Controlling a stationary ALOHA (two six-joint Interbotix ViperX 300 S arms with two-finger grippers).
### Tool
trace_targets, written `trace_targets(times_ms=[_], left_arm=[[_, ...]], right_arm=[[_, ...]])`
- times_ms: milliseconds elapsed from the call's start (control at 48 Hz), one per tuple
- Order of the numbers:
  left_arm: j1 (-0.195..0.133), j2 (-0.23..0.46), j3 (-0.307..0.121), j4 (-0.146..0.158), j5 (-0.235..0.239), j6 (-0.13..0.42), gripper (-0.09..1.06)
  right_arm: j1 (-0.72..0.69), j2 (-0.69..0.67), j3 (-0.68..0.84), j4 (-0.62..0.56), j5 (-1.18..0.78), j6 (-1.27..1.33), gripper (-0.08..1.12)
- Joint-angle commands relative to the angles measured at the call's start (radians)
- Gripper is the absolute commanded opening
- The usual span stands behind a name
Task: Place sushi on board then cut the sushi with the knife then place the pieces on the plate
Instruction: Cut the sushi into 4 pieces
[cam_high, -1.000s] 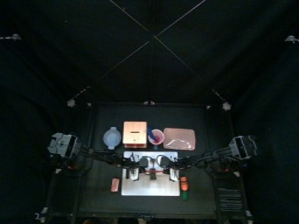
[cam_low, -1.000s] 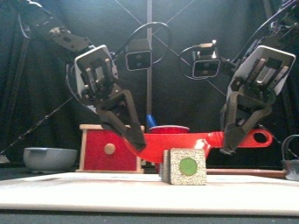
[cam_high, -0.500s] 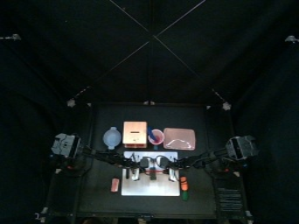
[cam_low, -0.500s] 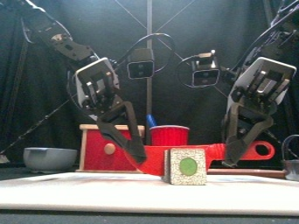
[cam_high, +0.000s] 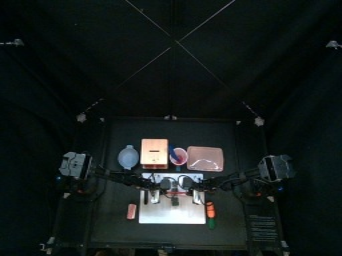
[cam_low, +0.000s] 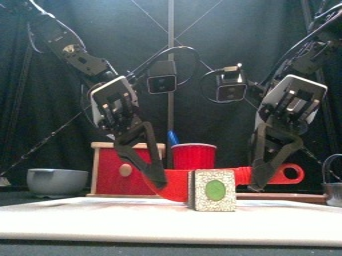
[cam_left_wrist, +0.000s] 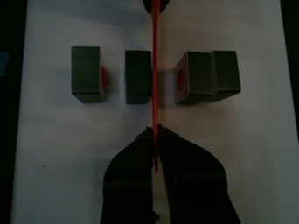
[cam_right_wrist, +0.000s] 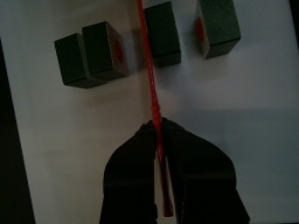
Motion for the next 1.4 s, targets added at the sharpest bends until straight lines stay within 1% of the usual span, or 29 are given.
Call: trace_targets(times_ms=[21, 167, 312, 458, 521, 583, 708, 792, 854, 979, 1125, 1271, 1396], left_arm=[[0.005, -0.011, -0.009, 0.005, 0.002, -0.002, 0.37], [0.003, -0.028, -0.012, 0.005, 0.003, -0.003, 0.37], [0.000, -0.071, -0.021, 0.006, 0.012, -0.003, 0.37], [-0.006, -0.107, -0.021, 0.006, 0.021, -0.003, 0.37], [-0.015, -0.120, -0.023, 0.005, 0.023, -0.005, 0.37], [-0.035, -0.126, -0.025, 0.003, 0.023, -0.005, 0.37], [-0.077, -0.118, -0.035, -0.002, 0.021, -0.009, 0.37], [-0.095, -0.110, -0.044, -0.017, 0.020, -0.009, 0.37], [-0.106, -0.103, -0.052, -0.035, 0.020, -0.008, 0.37], [-0.109, -0.091, -0.054, -0.049, 0.020, -0.008, 0.37], [-0.109, -0.080, -0.054, -0.051, 0.020, -0.008, 0.37], [-0.110, -0.078, -0.054, -0.060, 0.020, -0.009, 0.37], [-0.109, -0.072, -0.052, -0.060, 0.020, -0.008, 0.37]], right_arm=[[-0.011, -0.020, -0.009, 0.000, 0.003, 0.003, 0.39], [-0.003, -0.044, -0.014, 0.005, 0.015, 0.005, 0.39], [-0.003, -0.101, -0.023, 0.006, 0.035, 0.006, 0.39], [0.008, -0.149, -0.031, 0.009, 0.037, 0.006, 0.39], [0.023, -0.158, -0.032, 0.015, 0.037, 0.006, 0.39], [0.038, -0.161, -0.032, 0.023, 0.035, 0.006, 0.39], [0.069, -0.161, -0.032, 0.048, 0.035, 0.006, 0.39], [0.084, -0.158, -0.032, 0.060, 0.032, 0.006, 0.39], [0.094, -0.155, -0.031, 0.071, 0.028, 0.006, 0.39], [0.101, -0.147, -0.029, 0.081, 0.018, 0.006, 0.39], [0.101, -0.137, -0.028, 0.081, 0.008, 0.005, 0.39], [0.101, -0.133, -0.026, 0.078, 0.008, 0.005, 0.39], [0.100, -0.130, -0.026, 0.077, 0.009, 0.005, 0.39]])
